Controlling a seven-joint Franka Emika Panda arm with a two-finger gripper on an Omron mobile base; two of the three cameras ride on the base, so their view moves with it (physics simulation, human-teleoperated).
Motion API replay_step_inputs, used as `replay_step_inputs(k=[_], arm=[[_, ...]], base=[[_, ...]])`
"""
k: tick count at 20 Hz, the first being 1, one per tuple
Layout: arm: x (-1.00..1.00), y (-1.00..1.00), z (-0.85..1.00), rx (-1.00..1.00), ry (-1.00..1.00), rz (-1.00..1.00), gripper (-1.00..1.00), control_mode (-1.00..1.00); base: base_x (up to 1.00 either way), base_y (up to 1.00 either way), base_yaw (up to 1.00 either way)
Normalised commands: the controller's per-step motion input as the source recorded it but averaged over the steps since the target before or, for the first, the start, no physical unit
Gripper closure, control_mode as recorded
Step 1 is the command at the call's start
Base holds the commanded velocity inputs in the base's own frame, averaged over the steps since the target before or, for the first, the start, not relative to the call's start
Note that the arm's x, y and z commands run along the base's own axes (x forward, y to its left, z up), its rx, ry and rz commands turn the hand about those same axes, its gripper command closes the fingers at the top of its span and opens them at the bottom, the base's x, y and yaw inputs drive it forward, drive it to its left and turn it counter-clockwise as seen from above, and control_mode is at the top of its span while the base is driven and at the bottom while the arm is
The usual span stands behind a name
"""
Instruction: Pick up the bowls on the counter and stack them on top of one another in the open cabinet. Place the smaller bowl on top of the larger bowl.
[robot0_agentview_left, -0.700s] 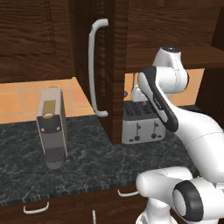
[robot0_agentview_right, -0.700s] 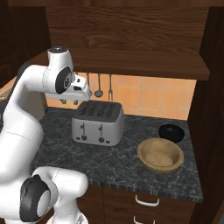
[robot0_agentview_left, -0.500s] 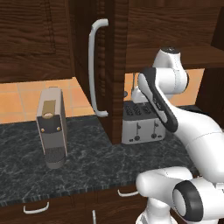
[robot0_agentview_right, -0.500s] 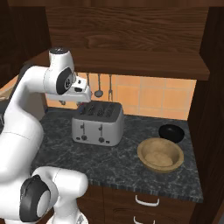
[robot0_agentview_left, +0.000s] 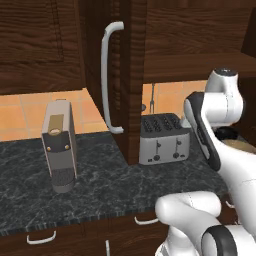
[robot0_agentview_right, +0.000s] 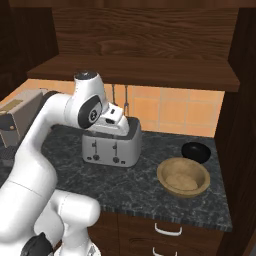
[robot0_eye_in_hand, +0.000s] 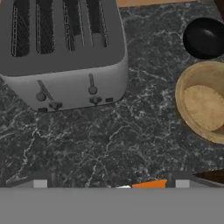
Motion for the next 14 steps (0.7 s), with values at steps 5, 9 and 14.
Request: replay_step_inputs(k=[5, 9, 14], arm=[[-0.09, -1.0, -0.01, 0.0, -0.06, -0.31, -1.0, -1.0], [0.0, -1.0, 0.0, 0.0, -0.08, -0.31, -1.0, -1.0], [0.02, -1.0, -0.06, 0.0, -0.05, -0.23, -1.0, -1.0]], base=[[0.0, 0.0, 0.0], [0.0, 0.0, 0.0], [0.0, 0.0, 0.0]])
